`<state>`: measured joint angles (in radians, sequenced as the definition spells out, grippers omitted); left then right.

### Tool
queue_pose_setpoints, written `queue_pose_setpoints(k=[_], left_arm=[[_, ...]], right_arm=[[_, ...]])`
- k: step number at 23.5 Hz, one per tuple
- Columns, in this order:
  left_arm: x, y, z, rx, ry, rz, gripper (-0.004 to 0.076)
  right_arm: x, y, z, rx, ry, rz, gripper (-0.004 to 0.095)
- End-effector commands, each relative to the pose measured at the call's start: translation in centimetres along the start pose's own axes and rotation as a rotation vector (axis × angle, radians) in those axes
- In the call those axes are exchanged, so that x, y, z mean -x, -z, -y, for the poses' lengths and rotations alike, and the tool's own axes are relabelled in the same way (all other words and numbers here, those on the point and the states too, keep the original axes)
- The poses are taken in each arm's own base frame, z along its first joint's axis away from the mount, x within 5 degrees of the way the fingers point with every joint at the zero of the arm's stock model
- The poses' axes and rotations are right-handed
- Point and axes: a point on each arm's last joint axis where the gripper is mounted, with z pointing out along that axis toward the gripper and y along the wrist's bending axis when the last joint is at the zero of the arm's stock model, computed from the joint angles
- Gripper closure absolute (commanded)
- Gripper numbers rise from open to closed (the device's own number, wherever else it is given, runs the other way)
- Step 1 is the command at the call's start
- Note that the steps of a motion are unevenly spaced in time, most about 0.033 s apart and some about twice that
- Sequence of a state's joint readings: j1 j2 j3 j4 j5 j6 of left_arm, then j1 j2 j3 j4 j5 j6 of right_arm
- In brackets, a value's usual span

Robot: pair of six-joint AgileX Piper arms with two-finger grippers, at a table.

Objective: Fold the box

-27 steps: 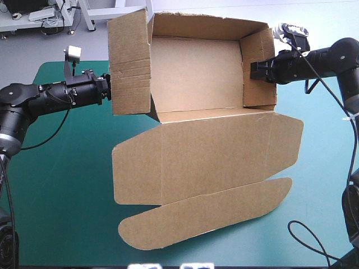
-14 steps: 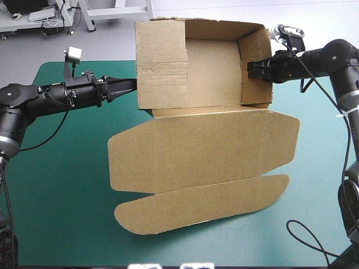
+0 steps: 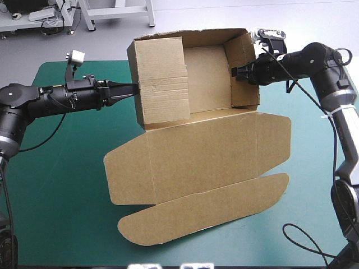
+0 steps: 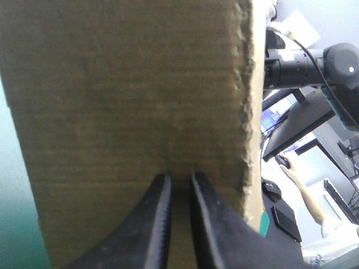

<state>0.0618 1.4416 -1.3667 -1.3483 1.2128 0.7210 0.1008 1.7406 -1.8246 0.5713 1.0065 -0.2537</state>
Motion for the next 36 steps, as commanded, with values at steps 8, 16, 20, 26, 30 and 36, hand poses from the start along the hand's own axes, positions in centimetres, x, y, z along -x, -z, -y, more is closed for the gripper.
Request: queue_pose_setpoints(k=[8,16,20,26,30,36], left_arm=[[-0.3,-0.2,3.7,-0.132,-0.053,-0.037,0.0218],[-0.4,-0.2,3.5,-0.114,-0.061,-0.051,0.0218],[-0.8,-0.2,2.2,0.029,-0.078,-0.096,0.0218],[-1.0,0.0,0.4,0.224,-0.057,-0.129,0.0223],[-0.6,0.5,-1.1,0.406,-0.047,-0.082,0.0248],[0.4,0.9,-1.9,0.509,-0.057,0.019,0.0415]], right_arm=[[1.3,1.8,-1.7,0.022,-0.012,0.115,0.0922],[1.0,0.1,-1.8,0.047,-0.031,0.084,0.0922],[0.9,-0.4,-2.4,0.066,-0.029,0.076,0.0922],[0.5,-1.9,-6.7,0.109,0.039,0.108,0.0920],[-0.4,-2.8,-9.3,0.119,0.074,0.077,0.0919],[-1.2,-3.1,-11.2,0.167,0.064,0.038,0.0919]])
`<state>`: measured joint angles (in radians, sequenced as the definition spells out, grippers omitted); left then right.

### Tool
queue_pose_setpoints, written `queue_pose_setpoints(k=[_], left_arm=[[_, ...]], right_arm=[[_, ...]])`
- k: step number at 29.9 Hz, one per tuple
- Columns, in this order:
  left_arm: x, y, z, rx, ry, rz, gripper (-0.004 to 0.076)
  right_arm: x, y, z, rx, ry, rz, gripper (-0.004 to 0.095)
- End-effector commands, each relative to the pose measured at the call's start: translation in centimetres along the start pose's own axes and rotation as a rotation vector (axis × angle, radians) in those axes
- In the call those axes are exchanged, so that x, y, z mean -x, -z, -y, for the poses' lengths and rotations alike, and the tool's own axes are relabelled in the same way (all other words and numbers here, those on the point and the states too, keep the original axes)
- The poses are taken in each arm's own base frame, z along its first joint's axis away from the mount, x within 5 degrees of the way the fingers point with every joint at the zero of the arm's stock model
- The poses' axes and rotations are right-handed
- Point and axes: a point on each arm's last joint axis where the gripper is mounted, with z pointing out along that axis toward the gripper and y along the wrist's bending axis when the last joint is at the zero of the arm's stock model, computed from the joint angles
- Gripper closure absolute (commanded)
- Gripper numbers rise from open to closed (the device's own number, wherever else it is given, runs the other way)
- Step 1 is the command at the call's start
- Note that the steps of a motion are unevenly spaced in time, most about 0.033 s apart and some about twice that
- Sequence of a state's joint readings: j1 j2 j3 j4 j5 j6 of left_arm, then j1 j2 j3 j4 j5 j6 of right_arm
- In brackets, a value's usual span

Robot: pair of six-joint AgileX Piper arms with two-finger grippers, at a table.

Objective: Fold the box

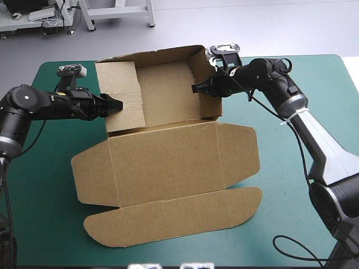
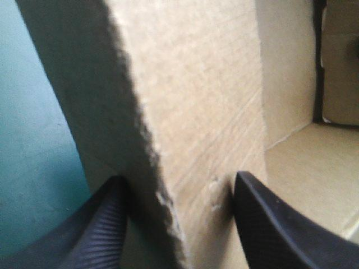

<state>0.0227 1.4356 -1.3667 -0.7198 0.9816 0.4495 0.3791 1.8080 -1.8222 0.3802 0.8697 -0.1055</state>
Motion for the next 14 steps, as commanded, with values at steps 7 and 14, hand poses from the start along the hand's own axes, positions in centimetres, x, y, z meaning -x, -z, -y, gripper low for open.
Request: queue_pose_setpoints(k=[7,14], left_arm=[[1.6,0.5,1.0,-0.046,0.048,0.132,0.0731],[1.0,-0.8,0.9,-0.030,0.012,0.048,0.0733]], right_arm=[[0.9,3.6,-3.8,0.153,-0.040,0.065,0.0919],[0.5,4.2,-3.3,0.079,-0.021,0.016,0.0919]])
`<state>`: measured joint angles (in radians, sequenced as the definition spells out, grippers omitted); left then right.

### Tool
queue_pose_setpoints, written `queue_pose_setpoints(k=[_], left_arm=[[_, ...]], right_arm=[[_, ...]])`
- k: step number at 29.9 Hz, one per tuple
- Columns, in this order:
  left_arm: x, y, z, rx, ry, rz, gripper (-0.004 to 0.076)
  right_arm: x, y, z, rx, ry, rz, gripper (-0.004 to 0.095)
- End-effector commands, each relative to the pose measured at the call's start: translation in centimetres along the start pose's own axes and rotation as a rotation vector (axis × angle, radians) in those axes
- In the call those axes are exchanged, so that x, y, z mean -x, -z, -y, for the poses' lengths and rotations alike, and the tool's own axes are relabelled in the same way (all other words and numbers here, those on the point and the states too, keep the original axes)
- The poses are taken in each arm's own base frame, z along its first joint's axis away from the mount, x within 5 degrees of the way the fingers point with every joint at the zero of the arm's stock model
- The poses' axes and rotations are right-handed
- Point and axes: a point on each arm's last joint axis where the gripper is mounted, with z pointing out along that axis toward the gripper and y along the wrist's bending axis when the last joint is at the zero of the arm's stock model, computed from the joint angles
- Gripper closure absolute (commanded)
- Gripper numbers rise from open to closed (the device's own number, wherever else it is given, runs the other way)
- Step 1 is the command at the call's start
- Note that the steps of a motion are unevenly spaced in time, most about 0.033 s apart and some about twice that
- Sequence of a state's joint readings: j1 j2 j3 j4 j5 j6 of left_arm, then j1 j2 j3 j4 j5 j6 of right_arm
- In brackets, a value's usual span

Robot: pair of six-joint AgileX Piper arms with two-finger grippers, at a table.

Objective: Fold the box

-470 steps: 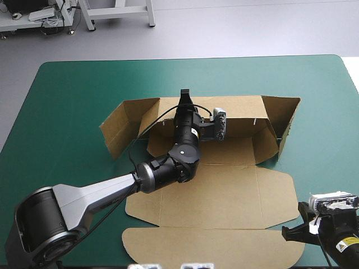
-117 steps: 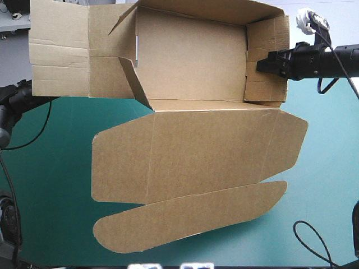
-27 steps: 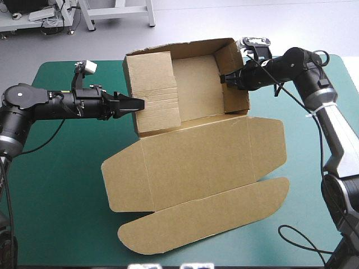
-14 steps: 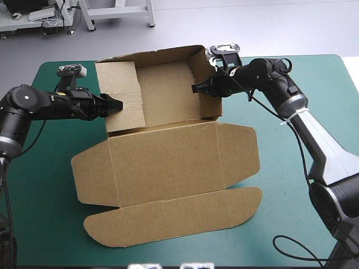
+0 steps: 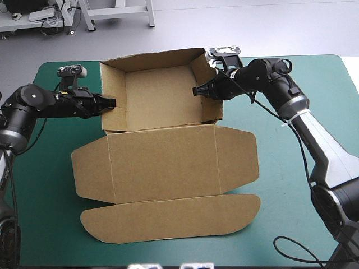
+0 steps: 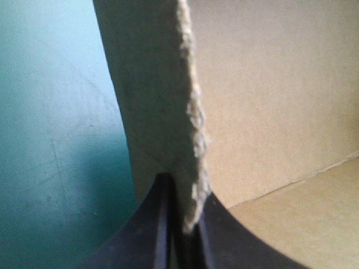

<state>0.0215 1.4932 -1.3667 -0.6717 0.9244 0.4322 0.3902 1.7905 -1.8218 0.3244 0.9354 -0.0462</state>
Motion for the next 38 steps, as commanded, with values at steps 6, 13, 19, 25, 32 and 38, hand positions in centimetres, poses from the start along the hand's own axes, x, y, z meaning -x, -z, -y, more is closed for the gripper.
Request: queue_pose_setpoints(k=[6,13,19,25,32,38], left_arm=[[-0.1,0.2,4.2,-0.035,-0.090,-0.009,0.0733],[-1.1,-1.5,5.1,0.052,-0.113,-0.104,0.0733],[-2.2,-4.3,5.7,0.098,-0.121,-0.209,0.0733],[-3.6,-7.1,5.7,0.142,-0.115,-0.345,0.0733],[-4.8,-9.7,4.9,0.131,-0.073,-0.454,0.0733],[-5.3,-10.5,4.5,0.139,-0.082,-0.505,0.0731]], right_arm=[[0.1,3.4,-2.1,0.027,-0.013,0.002,0.0919],[-1.3,2.2,-0.7,-0.095,-0.067,-0.158,0.0920],[-3.6,-0.6,0.2,-0.098,-0.126,-0.247,0.0921],[-6.3,-3.1,1.4,-0.125,-0.170,-0.297,0.0921],[-7.7,-4.7,2.2,-0.144,-0.203,-0.273,0.0921],[-7.6,-4.8,2.5,-0.167,-0.172,-0.249,0.0920]])
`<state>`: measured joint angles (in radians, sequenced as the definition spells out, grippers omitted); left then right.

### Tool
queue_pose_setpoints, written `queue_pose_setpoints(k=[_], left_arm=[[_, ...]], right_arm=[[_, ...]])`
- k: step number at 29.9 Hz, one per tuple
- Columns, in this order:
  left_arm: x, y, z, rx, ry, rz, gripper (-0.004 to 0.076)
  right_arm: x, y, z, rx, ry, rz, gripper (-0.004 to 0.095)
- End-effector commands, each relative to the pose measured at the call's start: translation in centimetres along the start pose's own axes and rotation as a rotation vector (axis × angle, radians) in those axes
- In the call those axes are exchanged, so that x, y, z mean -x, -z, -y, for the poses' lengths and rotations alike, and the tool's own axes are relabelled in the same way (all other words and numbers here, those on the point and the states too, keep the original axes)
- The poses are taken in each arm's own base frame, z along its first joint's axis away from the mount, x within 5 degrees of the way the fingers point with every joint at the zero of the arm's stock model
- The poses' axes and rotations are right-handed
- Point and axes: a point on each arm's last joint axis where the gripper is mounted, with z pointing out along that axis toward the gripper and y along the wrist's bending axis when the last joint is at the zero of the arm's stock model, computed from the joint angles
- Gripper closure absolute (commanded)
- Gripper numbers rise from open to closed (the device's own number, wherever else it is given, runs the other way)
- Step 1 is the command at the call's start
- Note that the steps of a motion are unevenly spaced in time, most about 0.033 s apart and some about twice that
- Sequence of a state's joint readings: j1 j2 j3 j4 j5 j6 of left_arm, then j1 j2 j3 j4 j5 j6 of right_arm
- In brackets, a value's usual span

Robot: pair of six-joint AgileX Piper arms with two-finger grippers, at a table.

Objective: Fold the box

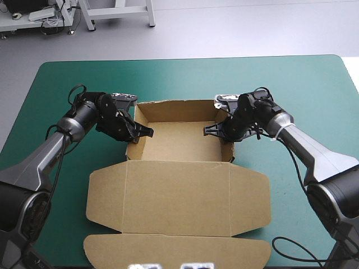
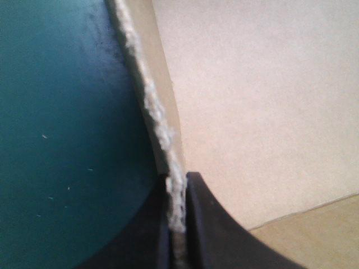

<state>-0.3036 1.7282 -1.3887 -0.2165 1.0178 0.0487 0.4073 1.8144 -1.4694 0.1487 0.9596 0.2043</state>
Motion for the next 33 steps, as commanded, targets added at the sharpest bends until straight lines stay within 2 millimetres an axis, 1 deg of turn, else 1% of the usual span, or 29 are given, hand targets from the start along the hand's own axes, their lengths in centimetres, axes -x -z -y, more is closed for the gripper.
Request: queue_pose_setpoints(k=[1,3,4,6,8,10,12,14,17,18,19,22,25,30,33], left_arm=[[-0.4,0.3,0.9,-0.043,-0.028,-0.041,0.0731],[-0.6,0.0,0.8,-0.044,-0.048,-0.076,0.0731],[-0.7,-0.2,0.8,-0.046,-0.065,-0.096,0.0727],[-1.0,-0.4,0.8,-0.050,-0.082,-0.126,0.0709],[-1.1,-0.6,0.7,-0.052,-0.096,-0.144,0.0673],[-1.1,-0.6,0.7,-0.054,-0.117,-0.146,0.0611],[-1.1,-0.6,0.7,-0.055,-0.126,-0.149,0.0512],[-1.1,-0.6,0.7,-0.054,-0.139,-0.149,0.0393],[-1.0,-0.6,0.6,-0.044,-0.146,-0.139,0.0232],[-0.9,-0.5,0.6,-0.042,-0.148,-0.135,0.0192],[-0.9,-0.5,0.6,-0.042,-0.148,-0.134,0.0170],[-0.4,0.1,0.8,-0.042,-0.153,-0.109,0.0161],[0.5,1.4,1.1,-0.042,-0.168,-0.081,0.0161],[2.2,4.8,1.4,0.011,-0.199,-0.020,0.0161],[3.1,6.9,1.3,0.067,-0.219,0.028,0.0161]], right_arm=[[0.7,2.5,-1.0,0.044,0.033,0.120,0.0918],[0.6,2.4,-0.7,0.017,0.049,0.102,0.0898],[0.5,2.5,-0.6,0.001,0.058,0.091,0.0862],[0.4,2.5,-0.3,-0.027,0.074,0.076,0.0749],[0.3,2.5,-0.1,-0.049,0.086,0.066,0.0638],[0.3,2.5,0.0,-0.064,0.095,0.064,0.0539],[0.3,2.5,0.2,-0.082,0.106,0.066,0.0464],[0.3,2.6,0.2,-0.089,0.110,0.064,0.0428],[0.4,2.6,0.3,-0.098,0.116,0.066,0.0426],[0.4,2.6,0.3,-0.105,0.120,0.067,0.0426],[0.4,2.6,0.3,-0.105,0.120,0.067,0.0425],[0.4,2.6,0.4,-0.112,0.125,0.069,0.0425],[0.9,3.4,0.2,-0.107,0.126,0.090,0.0425],[2.4,6.0,-0.6,-0.090,0.133,0.162,0.0425],[3.1,8.1,-1.1,-0.086,0.173,0.193,0.0425]])
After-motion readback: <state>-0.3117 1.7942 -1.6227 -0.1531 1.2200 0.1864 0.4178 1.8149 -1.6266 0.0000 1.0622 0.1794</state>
